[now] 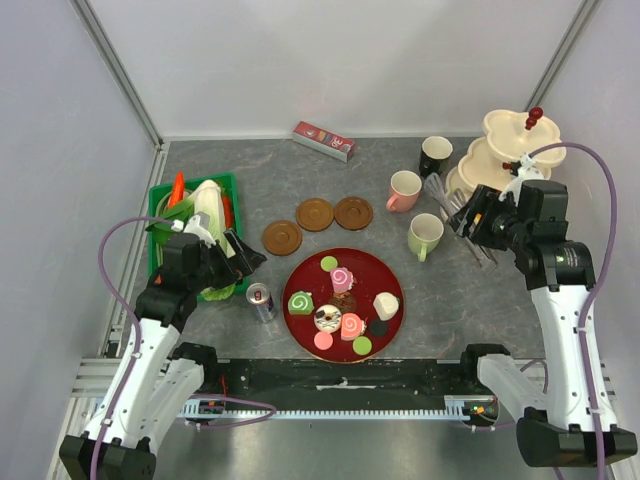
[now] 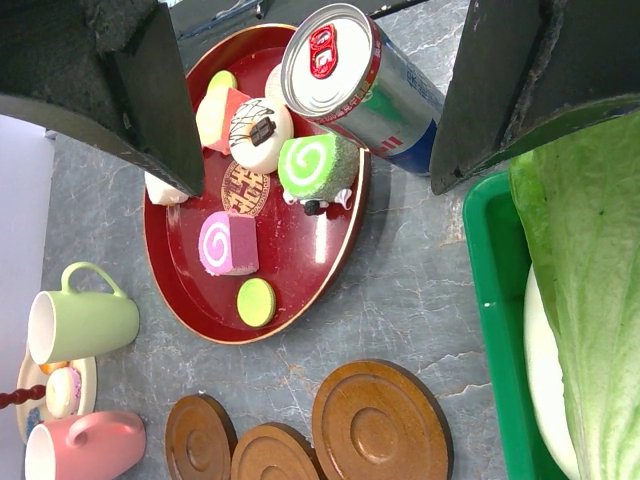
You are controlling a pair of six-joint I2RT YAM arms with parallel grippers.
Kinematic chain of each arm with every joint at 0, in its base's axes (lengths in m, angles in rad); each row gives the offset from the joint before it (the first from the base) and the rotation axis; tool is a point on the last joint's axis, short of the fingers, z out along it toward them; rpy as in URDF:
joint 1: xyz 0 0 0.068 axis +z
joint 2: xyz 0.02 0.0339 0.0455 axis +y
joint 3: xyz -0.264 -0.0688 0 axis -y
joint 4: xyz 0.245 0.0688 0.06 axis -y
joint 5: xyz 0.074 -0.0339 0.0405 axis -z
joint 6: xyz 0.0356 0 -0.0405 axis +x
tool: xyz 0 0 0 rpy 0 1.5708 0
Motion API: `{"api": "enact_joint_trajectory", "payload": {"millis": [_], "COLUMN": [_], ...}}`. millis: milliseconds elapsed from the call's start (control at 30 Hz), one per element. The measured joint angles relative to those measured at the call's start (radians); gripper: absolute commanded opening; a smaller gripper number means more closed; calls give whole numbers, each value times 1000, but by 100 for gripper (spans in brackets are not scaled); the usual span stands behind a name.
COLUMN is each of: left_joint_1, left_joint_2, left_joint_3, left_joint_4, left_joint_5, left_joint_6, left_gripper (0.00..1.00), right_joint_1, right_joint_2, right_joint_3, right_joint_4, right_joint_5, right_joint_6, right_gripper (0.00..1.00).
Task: Serve the afternoon tea
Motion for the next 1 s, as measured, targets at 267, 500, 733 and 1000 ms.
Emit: {"api": "enact_joint_trajectory", "payload": {"millis": [267,500,733,1000], "left_joint_1": [0,0,0,0], "left_joint_2": [3,23,42,46], "left_joint_3": [0,0,0,0], "left_joint_4": [-1,-1,-2,-1], "left_joint_5": [-1,-2,-2,-2], "left_joint_6": [0,0,0,0], "left_gripper": [99,99,99,99], "right_joint_1": [364,792,1100,1238], "right_joint_2": [23,178,343,458], "right_joint_3": [58,58,83,154], "right_joint_4": [14,37,-60,-159], "right_joint_5": [-85,23,233,348], "right_joint_6": [-43,-61,-31,14], "right_gripper": [70,70,72,74]}}
